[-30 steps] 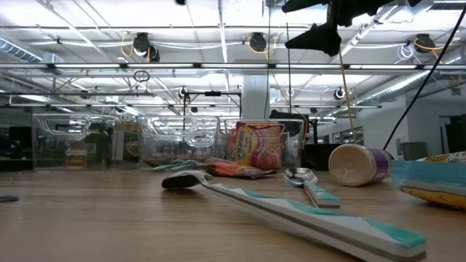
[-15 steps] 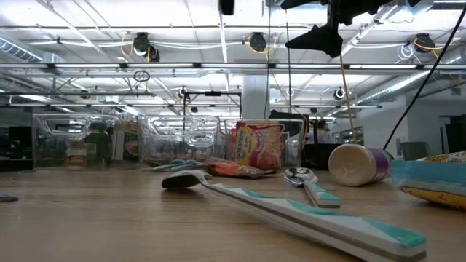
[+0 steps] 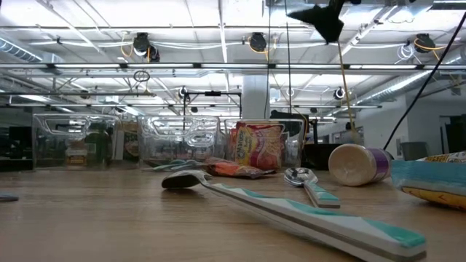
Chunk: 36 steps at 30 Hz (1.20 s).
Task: Pick & Place Food Item
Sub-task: Put the left blue spoon into the middle transparent bin
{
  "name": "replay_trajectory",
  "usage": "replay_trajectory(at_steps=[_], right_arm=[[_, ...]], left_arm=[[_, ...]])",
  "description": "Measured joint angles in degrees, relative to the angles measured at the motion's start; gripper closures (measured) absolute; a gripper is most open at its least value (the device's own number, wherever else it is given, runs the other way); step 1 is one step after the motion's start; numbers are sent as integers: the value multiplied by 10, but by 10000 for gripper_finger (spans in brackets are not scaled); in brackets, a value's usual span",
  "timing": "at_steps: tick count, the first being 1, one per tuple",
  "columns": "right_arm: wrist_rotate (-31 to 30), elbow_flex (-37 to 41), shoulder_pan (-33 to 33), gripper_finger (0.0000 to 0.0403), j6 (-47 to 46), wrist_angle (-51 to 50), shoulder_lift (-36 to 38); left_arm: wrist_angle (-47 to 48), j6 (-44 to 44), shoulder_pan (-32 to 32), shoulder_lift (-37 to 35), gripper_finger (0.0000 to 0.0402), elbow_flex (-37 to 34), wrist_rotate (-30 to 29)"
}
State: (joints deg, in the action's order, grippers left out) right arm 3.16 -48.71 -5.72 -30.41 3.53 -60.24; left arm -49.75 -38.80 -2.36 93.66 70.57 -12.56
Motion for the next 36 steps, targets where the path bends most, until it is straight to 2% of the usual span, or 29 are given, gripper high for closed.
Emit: replay_trajectory(at_steps=[5,11,15,20,24,29,34,36], right_arm=[[-7,0,-8,39,41,25,43],[-99,0,-8,39,100,9,121],[-150,0,-8,39,114,-35,173],[-150,1,-9,39,86,-109,213],[-153,32,-26,39,58,-104,231],[-153,110,-42,39,15,5,235],[-166,192,-41,39,-22,174,221],[-184,202,-41,39,-23,207,214]], left_arm=[[-7,45,-18,-28,160,0,0],[88,85,-29,-101,178,0,-1],[154,138,-19,-165,187,0,-27],[207,184,-14,-228,188,0,-30],[307,192,-28,-267,187,1,-31],[415,169,-52,-275,197,0,-74],[485,125,-66,-270,206,0,-71],[515,115,-71,-267,209,0,-69]])
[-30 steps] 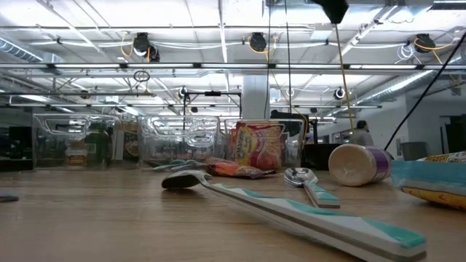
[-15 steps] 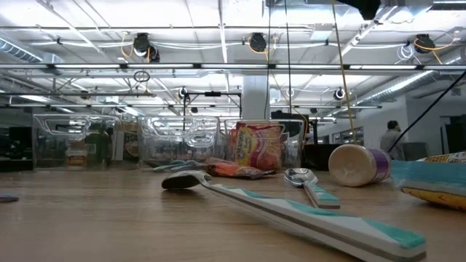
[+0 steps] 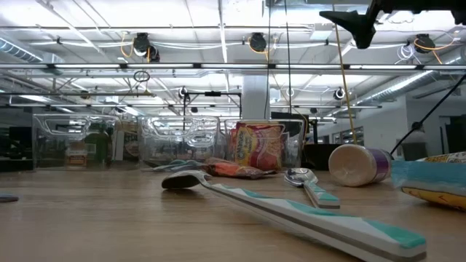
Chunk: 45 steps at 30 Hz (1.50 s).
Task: Pick & Place Food Item
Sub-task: Put the left blue spoon into the middle transparent bin
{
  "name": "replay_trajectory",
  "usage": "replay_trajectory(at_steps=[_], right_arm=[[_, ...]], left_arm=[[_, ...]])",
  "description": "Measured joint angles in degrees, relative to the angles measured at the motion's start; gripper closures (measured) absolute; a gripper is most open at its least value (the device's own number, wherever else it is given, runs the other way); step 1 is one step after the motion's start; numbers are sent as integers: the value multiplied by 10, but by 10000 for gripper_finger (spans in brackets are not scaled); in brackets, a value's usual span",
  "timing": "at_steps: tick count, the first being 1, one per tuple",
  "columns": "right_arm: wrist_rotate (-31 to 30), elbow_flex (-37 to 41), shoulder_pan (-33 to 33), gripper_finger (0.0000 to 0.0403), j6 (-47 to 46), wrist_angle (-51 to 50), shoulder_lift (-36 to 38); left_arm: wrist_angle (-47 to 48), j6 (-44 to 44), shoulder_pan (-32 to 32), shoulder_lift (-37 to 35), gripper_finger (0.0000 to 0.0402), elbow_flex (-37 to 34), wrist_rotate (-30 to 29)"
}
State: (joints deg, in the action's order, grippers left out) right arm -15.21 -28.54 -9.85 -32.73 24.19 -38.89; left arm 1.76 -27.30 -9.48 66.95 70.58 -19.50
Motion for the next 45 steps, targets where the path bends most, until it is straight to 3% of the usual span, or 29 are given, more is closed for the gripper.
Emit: replay_trajectory(at_steps=[9,15,20,26,32,45], right_arm=[[-17,-11,8,39,50,33,-5],[-18,-98,19,39,110,-62,-6],[-47,-166,20,39,162,-125,-15],[-47,-182,20,39,170,-121,-23],[-47,-182,20,39,153,-127,-32],[-45,-182,20,39,137,-119,-112]], left_arm=[[65,17,-8,-5,208,0,0],[140,7,10,-20,206,-1,12],[135,1,34,-27,217,-24,48],[19,-32,55,-60,232,-136,77],[-170,-80,53,-69,244,-249,106],[-228,-106,34,-76,231,-271,120]])
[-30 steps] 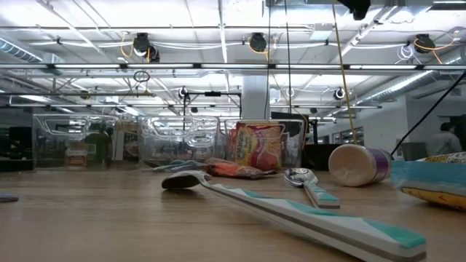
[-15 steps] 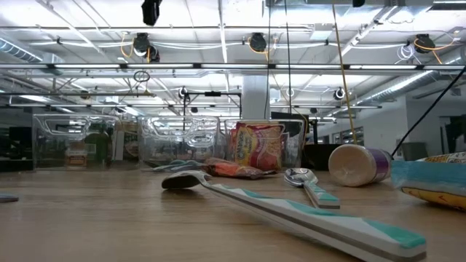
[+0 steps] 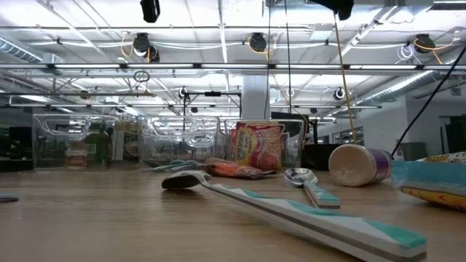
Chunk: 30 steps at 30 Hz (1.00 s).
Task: Pick & Place Food Item
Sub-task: Put the left blue spoon into the middle transparent bin
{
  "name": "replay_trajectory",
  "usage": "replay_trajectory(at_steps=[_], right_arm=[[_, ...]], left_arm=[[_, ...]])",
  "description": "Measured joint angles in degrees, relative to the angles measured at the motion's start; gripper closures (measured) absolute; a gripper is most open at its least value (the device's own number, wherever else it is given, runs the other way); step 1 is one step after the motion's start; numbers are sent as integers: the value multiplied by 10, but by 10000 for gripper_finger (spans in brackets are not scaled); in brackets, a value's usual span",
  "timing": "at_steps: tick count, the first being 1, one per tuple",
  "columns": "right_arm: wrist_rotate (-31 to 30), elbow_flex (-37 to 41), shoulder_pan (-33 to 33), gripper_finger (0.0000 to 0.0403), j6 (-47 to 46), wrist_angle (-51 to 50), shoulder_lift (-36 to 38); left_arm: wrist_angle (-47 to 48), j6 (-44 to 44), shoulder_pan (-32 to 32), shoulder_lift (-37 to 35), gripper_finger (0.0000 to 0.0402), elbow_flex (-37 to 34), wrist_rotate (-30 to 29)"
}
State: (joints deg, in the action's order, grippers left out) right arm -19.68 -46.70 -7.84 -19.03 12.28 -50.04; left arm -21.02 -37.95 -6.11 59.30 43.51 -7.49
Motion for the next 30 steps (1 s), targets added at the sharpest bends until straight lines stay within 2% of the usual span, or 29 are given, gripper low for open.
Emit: replay_trajectory(at_steps=[5,10,13,22,27,30], right_arm=[[0,0,0,39,0,1,-15],[0,0,0,39,2,-2,-17],[0,0,0,39,2,-17,-18],[4,-3,-16,39,2,-58,-44],[27,-48,-16,39,29,-138,-71],[40,-88,-17,39,56,-212,-89]], left_arm=[[1,3,0,0,220,0,-14],[1,48,0,0,226,0,-45],[1,28,1,0,232,0,-64],[2,18,16,0,243,0,-56],[2,5,16,0,217,0,-55],[2,-11,16,0,189,0,-31]])
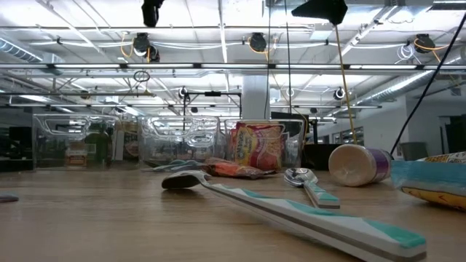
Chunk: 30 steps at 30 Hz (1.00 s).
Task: Pick & Place Food Item
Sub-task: Put the left blue spoon into the middle transparent bin
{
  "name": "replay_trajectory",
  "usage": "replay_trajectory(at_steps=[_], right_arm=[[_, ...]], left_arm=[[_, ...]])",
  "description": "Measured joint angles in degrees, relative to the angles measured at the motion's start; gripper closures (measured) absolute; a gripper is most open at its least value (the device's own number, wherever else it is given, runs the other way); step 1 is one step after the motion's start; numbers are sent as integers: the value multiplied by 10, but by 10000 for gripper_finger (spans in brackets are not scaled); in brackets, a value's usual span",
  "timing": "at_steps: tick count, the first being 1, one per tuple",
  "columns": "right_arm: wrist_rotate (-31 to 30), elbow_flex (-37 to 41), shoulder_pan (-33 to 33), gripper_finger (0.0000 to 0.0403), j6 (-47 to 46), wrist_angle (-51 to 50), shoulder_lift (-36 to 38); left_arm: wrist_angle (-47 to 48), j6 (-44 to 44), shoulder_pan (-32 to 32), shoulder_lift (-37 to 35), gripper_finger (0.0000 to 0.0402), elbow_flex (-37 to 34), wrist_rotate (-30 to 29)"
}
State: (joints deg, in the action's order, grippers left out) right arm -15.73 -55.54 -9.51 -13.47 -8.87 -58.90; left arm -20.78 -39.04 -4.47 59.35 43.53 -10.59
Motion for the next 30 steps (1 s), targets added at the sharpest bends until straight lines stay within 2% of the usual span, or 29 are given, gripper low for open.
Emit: replay_trajectory(at_steps=[5,9,20,22,27,30], right_arm=[[10,-55,0,39,69,-90,-33],[10,-70,0,39,122,-94,-54],[10,-70,1,39,158,-112,-66],[27,-70,-3,39,169,-146,-62],[117,-70,-4,39,162,-230,-56],[131,-70,-5,39,150,-263,-57]], left_arm=[[0,1,0,0,142,0,36],[1,14,0,0,118,0,43],[30,-49,-18,1,110,0,48],[26,-62,-26,8,110,1,48],[22,-86,-46,21,110,2,46],[30,-96,-55,34,110,0,46]])
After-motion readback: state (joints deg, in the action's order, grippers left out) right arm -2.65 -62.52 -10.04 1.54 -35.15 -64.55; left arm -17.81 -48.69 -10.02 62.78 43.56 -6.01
